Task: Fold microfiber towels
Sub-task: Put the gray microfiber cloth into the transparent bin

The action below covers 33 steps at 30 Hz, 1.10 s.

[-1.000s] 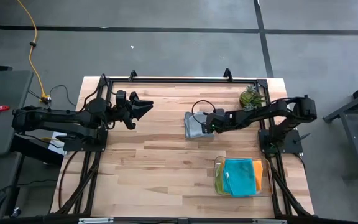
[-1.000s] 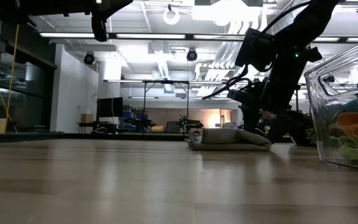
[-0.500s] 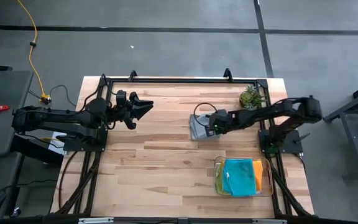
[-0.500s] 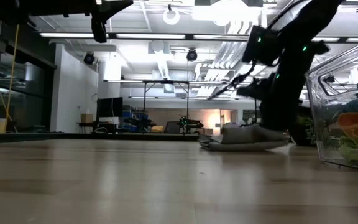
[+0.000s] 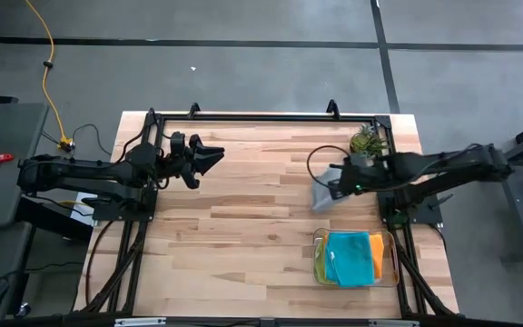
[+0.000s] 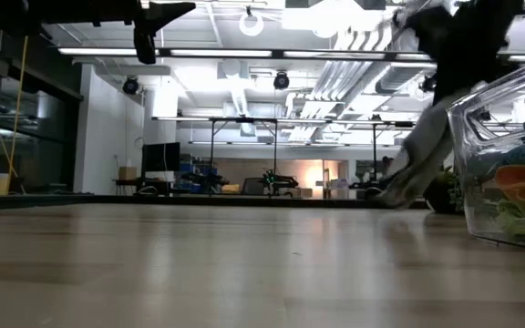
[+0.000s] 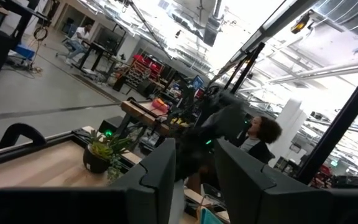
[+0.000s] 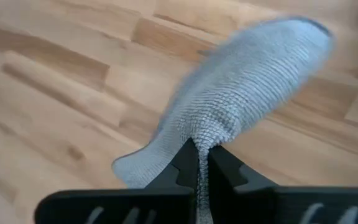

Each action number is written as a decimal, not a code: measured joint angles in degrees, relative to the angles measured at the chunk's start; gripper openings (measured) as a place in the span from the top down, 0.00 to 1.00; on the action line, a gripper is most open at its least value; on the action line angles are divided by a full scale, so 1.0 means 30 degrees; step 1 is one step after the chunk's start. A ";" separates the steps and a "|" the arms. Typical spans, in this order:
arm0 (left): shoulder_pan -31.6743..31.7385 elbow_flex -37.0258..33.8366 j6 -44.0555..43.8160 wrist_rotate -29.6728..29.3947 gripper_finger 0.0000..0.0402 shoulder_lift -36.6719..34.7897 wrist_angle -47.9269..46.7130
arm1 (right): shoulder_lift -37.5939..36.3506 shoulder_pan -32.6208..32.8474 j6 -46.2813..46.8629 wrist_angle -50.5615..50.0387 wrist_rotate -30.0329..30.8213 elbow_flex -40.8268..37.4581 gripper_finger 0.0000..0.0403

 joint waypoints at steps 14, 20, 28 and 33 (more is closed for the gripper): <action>0.0000 0.0000 -0.0015 -0.0576 0.75 -0.0002 -0.0025 | 0.0323 0.5788 0.1826 -0.6165 -0.0385 0.9216 1.00; 0.0000 0.0000 -0.0009 -0.0576 0.75 0.0003 -0.0032 | 0.0533 0.9000 0.4290 -0.5375 -0.0566 0.9698 1.00; 0.0000 0.0000 0.0000 -0.0601 0.75 -0.0001 -0.0171 | 0.2348 1.2299 0.7422 -0.4908 -0.0693 0.9684 1.00; 0.0000 0.0000 0.0000 -0.0722 0.75 -0.0003 -0.0171 | 0.2886 1.3350 0.8532 -0.4051 0.0265 0.9684 1.00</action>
